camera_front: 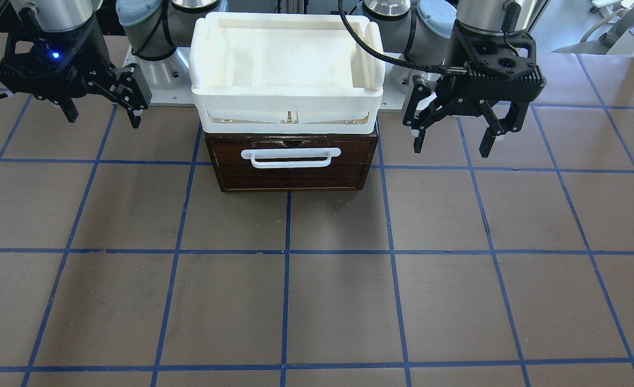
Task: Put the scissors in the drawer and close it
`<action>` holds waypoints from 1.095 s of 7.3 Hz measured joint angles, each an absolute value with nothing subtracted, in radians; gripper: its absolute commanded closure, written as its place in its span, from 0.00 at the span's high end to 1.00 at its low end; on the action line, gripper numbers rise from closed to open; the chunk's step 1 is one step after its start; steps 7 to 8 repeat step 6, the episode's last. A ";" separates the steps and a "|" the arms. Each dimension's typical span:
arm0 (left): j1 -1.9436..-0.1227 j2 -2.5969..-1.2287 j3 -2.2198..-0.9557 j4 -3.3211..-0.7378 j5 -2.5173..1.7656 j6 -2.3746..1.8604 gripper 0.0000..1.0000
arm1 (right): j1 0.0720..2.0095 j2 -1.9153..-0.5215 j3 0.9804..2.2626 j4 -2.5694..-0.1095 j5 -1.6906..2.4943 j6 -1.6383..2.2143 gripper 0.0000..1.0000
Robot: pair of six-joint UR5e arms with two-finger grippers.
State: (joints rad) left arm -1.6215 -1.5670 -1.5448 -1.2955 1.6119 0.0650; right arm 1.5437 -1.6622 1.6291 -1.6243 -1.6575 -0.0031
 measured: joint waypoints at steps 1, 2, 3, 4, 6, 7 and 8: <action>-1.622 -1.573 -1.545 -1.294 1.598 0.063 1.00 | 1.544 -1.662 1.629 -1.623 -1.660 -0.003 1.00; -1.623 -1.576 -1.545 -1.299 1.588 0.061 1.00 | 1.544 -1.663 1.629 -1.622 -1.661 -0.003 1.00; -1.623 -1.576 -1.544 -1.313 1.585 0.051 1.00 | 1.544 -1.663 1.629 -1.621 -1.661 -0.003 1.00; -1.623 -1.576 -1.544 -1.330 1.584 0.037 1.00 | 1.544 -1.663 1.629 -1.621 -1.661 -0.003 1.00; -1.622 -1.577 -1.543 -1.362 1.585 0.022 1.00 | 1.544 -1.662 1.629 -1.620 -1.660 -0.003 1.00; -1.622 -1.577 -1.543 -1.362 1.585 0.022 1.00 | 1.544 -1.662 1.629 -1.620 -1.660 -0.003 1.00; -1.622 -1.577 -1.543 -1.362 1.585 0.022 1.00 | 1.544 -1.662 1.629 -1.620 -1.660 -0.003 1.00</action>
